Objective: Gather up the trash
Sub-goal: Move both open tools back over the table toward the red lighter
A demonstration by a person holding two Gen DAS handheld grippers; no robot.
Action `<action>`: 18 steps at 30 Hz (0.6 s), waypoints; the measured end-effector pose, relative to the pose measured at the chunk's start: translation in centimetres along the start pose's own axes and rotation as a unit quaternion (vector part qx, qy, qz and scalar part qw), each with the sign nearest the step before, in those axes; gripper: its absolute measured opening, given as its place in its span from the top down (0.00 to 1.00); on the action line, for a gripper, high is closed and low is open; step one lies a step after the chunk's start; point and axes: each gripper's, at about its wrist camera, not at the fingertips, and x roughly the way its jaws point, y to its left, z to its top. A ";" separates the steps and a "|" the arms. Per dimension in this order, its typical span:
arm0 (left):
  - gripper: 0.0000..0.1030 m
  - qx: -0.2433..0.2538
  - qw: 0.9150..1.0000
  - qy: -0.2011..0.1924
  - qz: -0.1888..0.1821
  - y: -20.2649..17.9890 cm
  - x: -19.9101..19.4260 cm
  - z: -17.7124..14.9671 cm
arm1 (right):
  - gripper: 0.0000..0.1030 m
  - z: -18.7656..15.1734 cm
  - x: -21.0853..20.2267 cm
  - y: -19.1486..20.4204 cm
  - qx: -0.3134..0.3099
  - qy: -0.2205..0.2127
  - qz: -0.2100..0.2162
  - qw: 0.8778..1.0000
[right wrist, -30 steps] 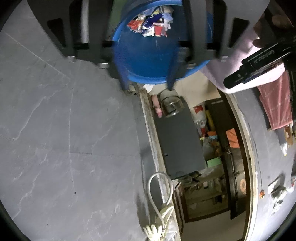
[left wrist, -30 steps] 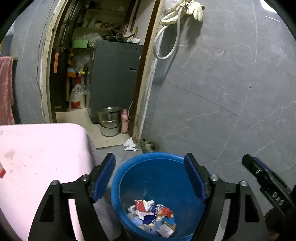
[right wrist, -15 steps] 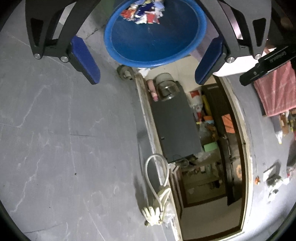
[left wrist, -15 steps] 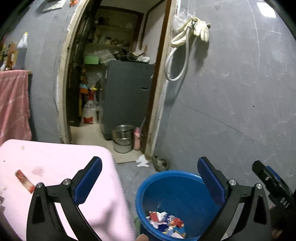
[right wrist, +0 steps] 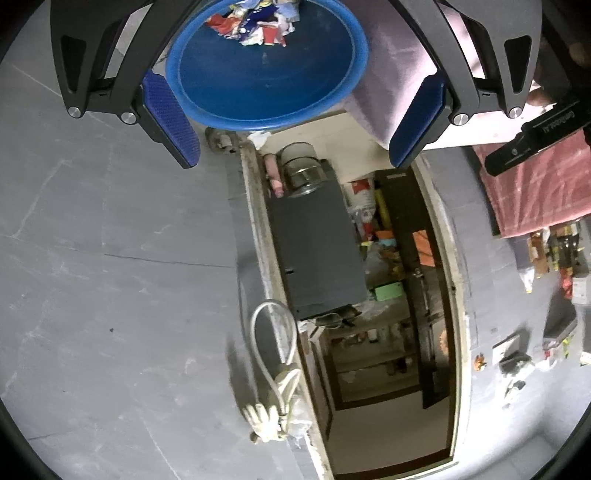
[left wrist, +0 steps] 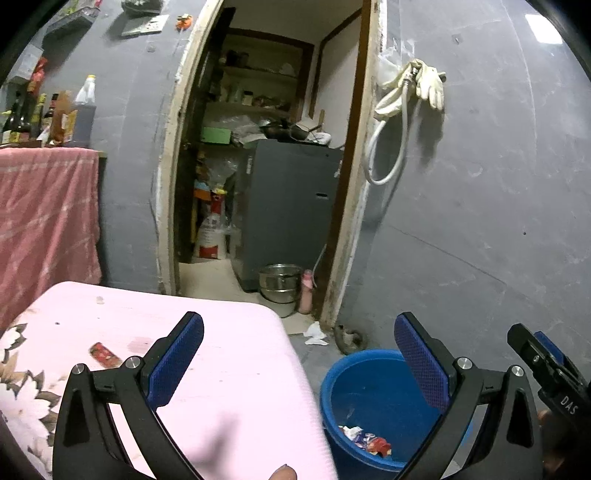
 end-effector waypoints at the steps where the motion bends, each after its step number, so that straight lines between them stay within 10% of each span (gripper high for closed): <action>1: 0.02 -0.001 1.000 -0.001 0.003 0.3 -0.3 0.0 | 0.00 0.1 -0.1 0.2 0.000 -0.001 0.003 1.000; 18: 0.02 -0.010 0.996 0.018 0.086 9.5 -3.4 -1.0 | 0.00 -0.7 2.1 7.5 -0.036 0.031 0.074 0.996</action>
